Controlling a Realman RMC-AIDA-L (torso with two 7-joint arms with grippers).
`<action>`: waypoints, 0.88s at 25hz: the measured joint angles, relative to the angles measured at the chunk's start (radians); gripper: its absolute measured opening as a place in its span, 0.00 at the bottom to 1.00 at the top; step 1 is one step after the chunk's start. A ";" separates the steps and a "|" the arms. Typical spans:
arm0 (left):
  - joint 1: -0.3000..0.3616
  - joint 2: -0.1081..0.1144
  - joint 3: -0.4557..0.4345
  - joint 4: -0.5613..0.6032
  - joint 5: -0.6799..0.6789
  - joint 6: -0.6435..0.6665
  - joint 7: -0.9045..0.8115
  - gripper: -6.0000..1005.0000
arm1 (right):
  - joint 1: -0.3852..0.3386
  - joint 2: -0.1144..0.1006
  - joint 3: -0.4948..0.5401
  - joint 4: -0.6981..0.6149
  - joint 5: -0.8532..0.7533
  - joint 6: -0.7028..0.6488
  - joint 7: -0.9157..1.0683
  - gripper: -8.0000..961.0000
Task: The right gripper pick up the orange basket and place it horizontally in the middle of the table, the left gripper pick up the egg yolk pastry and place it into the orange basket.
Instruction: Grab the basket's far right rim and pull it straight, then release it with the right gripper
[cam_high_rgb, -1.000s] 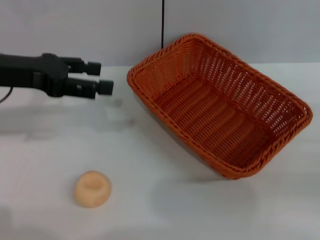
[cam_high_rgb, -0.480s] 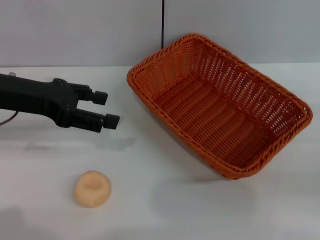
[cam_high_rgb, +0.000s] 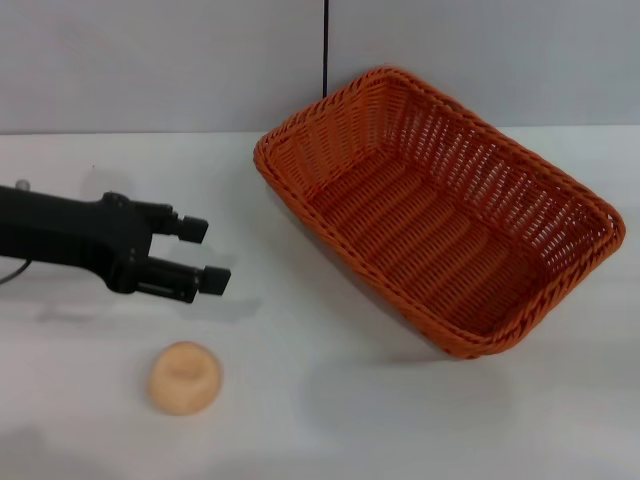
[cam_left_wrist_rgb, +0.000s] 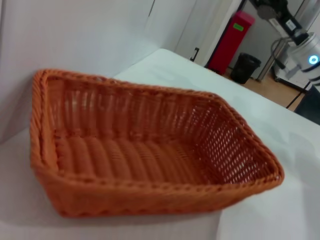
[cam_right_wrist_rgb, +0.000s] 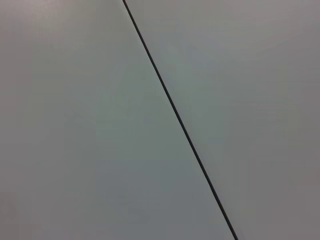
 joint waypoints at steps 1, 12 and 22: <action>0.009 -0.004 0.000 0.004 0.009 0.000 0.006 0.84 | 0.000 0.000 0.000 0.000 0.000 0.000 0.000 0.57; 0.030 -0.038 -0.076 0.030 0.050 0.009 0.072 0.84 | 0.017 0.000 0.000 0.004 0.000 0.003 0.000 0.56; 0.032 -0.076 -0.402 0.178 -0.127 0.020 0.279 0.84 | 0.017 -0.002 0.000 0.005 0.000 0.003 0.004 0.56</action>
